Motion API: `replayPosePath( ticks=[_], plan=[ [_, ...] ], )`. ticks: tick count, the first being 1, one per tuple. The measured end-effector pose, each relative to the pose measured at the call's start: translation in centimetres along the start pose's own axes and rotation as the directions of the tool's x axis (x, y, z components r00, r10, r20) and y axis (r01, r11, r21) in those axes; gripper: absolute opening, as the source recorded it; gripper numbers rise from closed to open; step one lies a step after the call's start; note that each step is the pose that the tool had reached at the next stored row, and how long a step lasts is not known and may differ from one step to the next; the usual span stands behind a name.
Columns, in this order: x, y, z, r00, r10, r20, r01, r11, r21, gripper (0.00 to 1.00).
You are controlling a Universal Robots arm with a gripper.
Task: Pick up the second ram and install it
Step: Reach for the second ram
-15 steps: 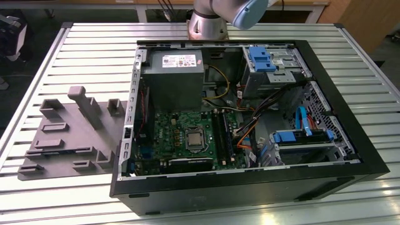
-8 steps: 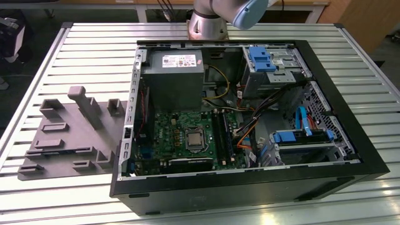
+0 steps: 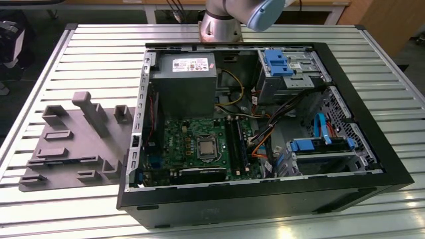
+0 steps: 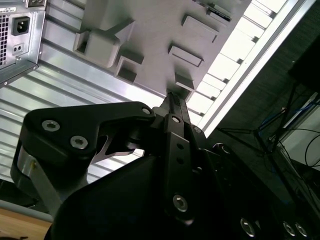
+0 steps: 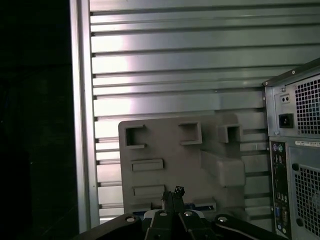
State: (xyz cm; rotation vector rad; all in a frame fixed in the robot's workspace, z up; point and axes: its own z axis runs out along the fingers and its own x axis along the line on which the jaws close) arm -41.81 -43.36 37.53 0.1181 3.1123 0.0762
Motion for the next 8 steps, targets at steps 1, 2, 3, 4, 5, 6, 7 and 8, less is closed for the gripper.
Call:
replayPosePath(
  ticks=[1,2,3,4,5,6,7,8],
  plan=[
    [0.04,-0.03,0.03,1.0000,0.000,0.0000,0.000,1.0000,0.0000,0.11],
    [0.08,-0.05,0.05,1.0000,0.000,0.0000,0.000,1.0000,-0.0001,0.11],
    [0.12,-0.07,0.07,1.0000,0.000,0.0000,0.000,1.0000,0.0000,0.11],
    [0.16,-0.09,0.09,1.0000,0.000,0.0000,0.000,1.0000,0.0000,0.11],
    [0.20,-0.11,0.11,1.0000,0.000,0.0000,0.000,1.0000,-0.0001,0.11],
    [0.23,-0.14,0.13,1.0000,0.000,0.0000,0.000,1.0000,0.0000,0.11],
    [0.26,-0.16,0.14,1.0000,0.000,-0.0001,0.000,1.0000,0.0000,0.11],
    [0.30,-0.18,0.15,1.0000,0.000,0.0000,0.000,1.0000,0.0000,0.11]
  ],
)
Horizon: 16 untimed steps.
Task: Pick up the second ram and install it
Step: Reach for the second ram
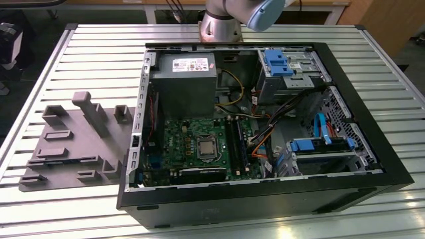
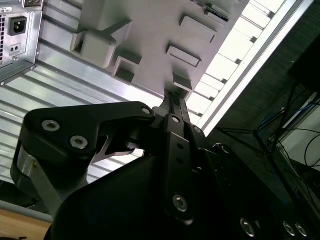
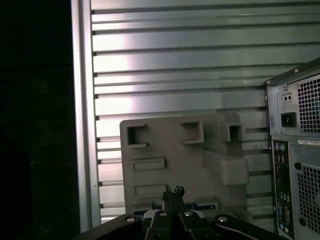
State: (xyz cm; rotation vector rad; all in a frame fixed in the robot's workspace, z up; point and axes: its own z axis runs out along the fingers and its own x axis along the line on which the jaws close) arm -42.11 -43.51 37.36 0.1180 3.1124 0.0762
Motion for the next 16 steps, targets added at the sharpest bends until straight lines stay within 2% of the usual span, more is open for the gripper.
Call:
replayPosePath(
  ticks=[16],
  plan=[
    [0.44,-0.36,0.17,1.0000,0.000,0.0000,0.000,1.0000,0.0000,0.11]
  ],
)
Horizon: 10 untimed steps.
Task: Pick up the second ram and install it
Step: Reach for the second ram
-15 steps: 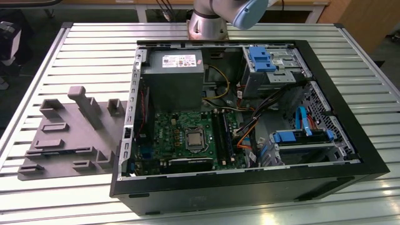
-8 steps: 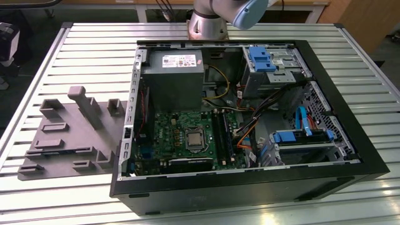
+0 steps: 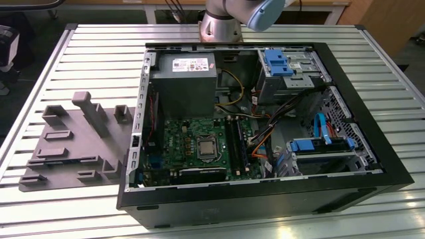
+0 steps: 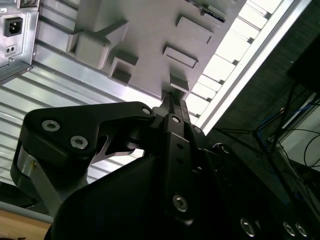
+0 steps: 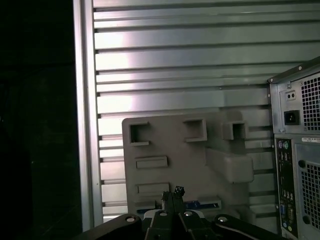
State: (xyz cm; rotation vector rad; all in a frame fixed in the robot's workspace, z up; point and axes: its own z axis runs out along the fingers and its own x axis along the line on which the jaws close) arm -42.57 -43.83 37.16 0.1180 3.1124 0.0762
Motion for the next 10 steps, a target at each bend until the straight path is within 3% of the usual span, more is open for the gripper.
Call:
replayPosePath(
  ticks=[10],
  plan=[
    [0.32,-0.23,0.21,1.0000,0.000,0.0001,0.000,1.0000,0.0000,0.11]
  ],
)
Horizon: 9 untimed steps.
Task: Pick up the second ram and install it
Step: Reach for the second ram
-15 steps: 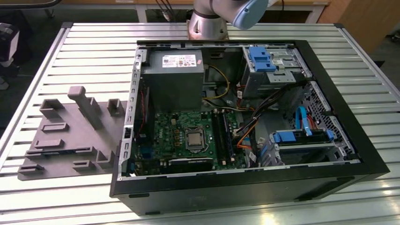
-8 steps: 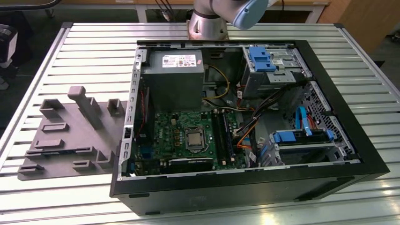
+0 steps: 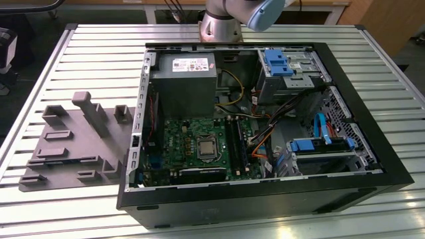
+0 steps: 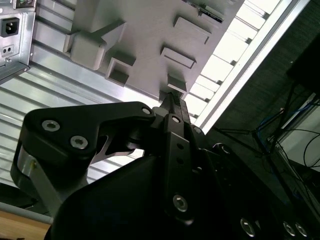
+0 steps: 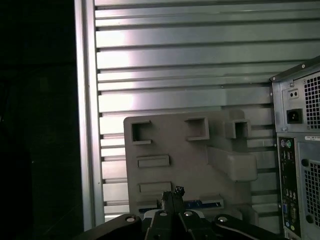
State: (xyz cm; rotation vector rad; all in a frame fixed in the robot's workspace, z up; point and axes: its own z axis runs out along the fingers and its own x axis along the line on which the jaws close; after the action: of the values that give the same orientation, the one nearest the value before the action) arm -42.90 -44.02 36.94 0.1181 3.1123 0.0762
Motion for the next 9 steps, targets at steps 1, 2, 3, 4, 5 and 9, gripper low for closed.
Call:
replayPosePath(
  ticks=[1,2,3,4,5,9],
  plan=[
    [0.03,-0.03,0.03,1.0000,0.000,0.0000,0.000,1.0000,0.0000,0.11],
    [0.06,-0.06,0.07,1.0000,0.000,0.0000,0.000,1.0000,0.0000,0.11],
    [0.09,-0.09,0.12,1.0000,0.000,0.0001,0.000,1.0000,-0.0001,0.11],
    [0.10,-0.12,0.16,1.0000,0.000,0.0000,0.000,1.0000,-0.0001,0.11],
    [0.10,-0.17,0.21,1.0000,0.000,0.0001,0.000,1.0000,-0.0001,0.11],
    [0.12,-0.37,0.44,1.0000,0.000,-0.0002,0.000,1.0000,0.0001,0.11]
  ],
)
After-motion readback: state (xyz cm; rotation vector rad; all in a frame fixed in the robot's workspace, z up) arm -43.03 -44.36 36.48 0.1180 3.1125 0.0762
